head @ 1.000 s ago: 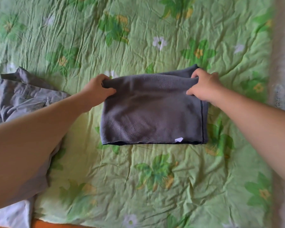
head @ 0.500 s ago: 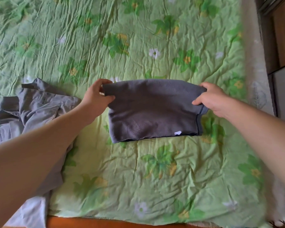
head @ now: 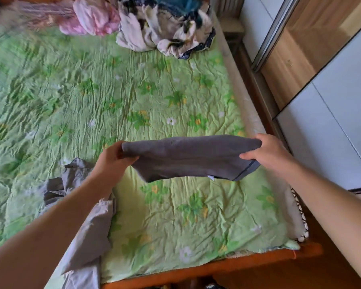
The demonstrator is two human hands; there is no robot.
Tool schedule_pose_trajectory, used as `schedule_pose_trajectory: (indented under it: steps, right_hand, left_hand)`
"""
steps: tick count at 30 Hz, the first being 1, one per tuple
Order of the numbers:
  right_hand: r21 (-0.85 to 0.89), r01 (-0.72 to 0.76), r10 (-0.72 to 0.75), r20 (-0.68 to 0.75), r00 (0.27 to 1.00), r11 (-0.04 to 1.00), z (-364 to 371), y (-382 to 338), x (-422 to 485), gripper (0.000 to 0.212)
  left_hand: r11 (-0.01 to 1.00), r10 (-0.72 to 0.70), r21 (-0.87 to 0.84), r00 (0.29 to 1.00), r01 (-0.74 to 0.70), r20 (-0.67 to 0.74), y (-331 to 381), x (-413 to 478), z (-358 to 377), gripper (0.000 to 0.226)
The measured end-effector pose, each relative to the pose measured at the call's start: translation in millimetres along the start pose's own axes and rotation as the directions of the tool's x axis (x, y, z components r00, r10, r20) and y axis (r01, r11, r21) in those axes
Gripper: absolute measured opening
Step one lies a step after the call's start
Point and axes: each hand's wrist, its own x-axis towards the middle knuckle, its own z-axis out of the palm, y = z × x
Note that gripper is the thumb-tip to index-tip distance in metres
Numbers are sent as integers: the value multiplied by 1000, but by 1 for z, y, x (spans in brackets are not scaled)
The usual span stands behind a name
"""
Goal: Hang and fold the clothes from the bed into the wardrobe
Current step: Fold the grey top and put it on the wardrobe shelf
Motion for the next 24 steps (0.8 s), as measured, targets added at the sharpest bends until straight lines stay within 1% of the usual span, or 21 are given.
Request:
schedule_pose_trajectory:
  steps: [1,3,5,6,8,9,12,14,17,19,21,23,24]
  right_hand:
    - [60,2,-1,-20,1000,998,-13,-5,-19,30]
    - [285,-17,30,-41,999,958,-40,-13,-57,30]
    - [536,-38,76,-50,996,843,-65,-18,-91,33]
    - [625,-34,85,-52,995,780,-76,-20,-107,34]
    - [730,-25,91,-52,994,683,-94,-24,-136,34]
    - [755,-17,88,-54,995,656,-103,-26,-150,33]
    - [777,27,100,-115,988,629,-128,-25,-186,25]
    - [765,65,100,-167,981,641,-145,-17,-204,23]
    - [691,135,45,-236,971,710,-169,-1,-227,22]
    - [642,174,17,-279,960,747,-186,10,-241,20]
    - [588,192,11,-324,946,786,-207,28,-250,32]
    - [536,184,23,-356,934,824,-228,53,-254,51]
    - [529,193,24,-374,927,826,-239,68,-256,57]
  left_hand:
    - [999,32,-11,999,-31,31,16,-9,-6,17]
    - [992,113,-59,990,-108,83,49,-24,-14,17]
    - [976,183,-142,976,-166,121,80,-37,-20,13]
    - [965,211,-182,969,-187,126,95,-43,-21,11]
    - [947,266,-220,957,-236,118,123,-54,-20,10]
    - [940,293,-214,950,-265,109,135,-59,-19,10]
    - [928,346,-173,935,-328,81,168,-74,-10,10]
    - [925,365,-148,928,-351,77,187,-82,0,10]
    - [895,439,-117,896,-431,61,213,-94,22,12]
    - [869,495,-37,866,-494,66,227,-101,38,11]
    - [835,543,49,836,-547,81,240,-111,57,15]
    - [814,571,78,817,-576,75,253,-121,80,15]
    - [808,578,90,813,-582,70,260,-127,93,17]
